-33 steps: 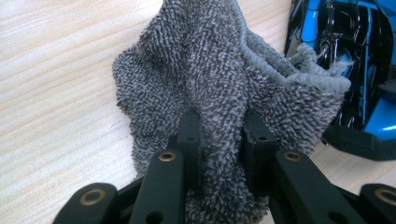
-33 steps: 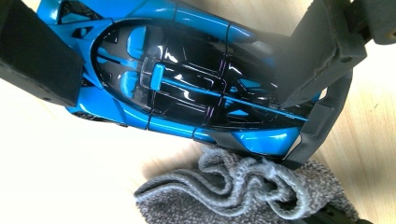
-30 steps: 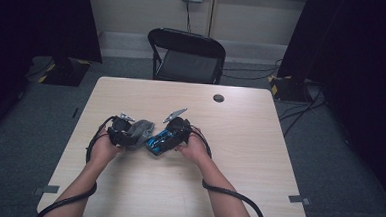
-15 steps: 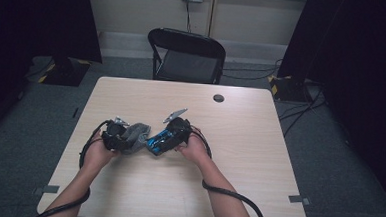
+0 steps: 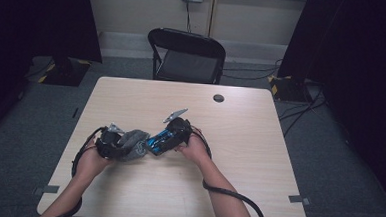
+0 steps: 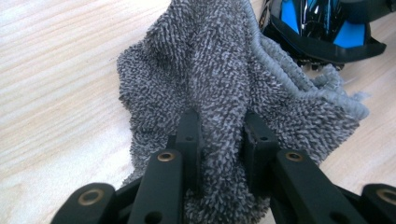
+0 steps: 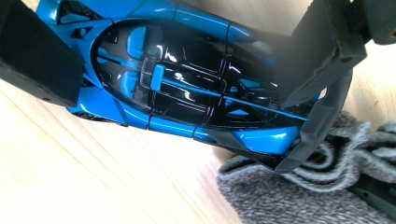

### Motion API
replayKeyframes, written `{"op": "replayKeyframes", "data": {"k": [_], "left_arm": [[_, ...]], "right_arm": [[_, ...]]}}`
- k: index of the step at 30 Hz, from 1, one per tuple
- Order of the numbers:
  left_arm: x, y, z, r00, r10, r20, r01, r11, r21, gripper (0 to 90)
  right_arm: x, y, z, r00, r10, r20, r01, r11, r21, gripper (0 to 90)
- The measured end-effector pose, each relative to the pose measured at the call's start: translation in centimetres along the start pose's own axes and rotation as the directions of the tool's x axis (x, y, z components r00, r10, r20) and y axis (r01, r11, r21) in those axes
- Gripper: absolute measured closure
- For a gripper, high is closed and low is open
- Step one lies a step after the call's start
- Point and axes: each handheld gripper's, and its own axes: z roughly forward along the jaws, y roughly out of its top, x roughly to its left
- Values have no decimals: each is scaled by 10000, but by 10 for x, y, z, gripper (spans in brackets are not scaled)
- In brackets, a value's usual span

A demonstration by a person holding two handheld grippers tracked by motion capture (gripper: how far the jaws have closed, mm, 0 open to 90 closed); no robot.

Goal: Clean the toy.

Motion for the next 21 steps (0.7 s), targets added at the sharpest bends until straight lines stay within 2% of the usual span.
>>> {"op": "replayKeyframes", "data": {"k": [5, 7, 12, 15, 17, 21], "left_arm": [[1, -6, -6, 10000, 39, -63, -40, 10000, -84, 721], [2, -7, -9, 9999, 69, -92, -70, 9999, -87, 720], [5, -7, -15, 9996, -228, -150, 222, 9992, -342, 721], [4, -1, -21, 9997, -149, -207, 139, 9988, -462, 722], [3, 4, -25, 9997, -91, -222, 78, 9983, -576, 722], [-7, 22, -33, 9997, 152, -203, -170, 9955, -936, 721]], "right_arm": [[0, 1, -2, 9999, 101, 109, -102, 9999, 89, 25], [0, 1, -4, 10000, -19, 45, 19, 10000, 21, 66], [-3, -1, -14, 9999, -96, 87, 95, 9999, 129, 78], [-7, -5, -22, 9999, -100, 67, 99, 9998, 183, 81], [-11, -9, -30, 10000, 29, 2, -29, 10000, 32, 83], [-15, -17, -45, 10000, 10, -16, -10, 10000, -26, 114]]}}
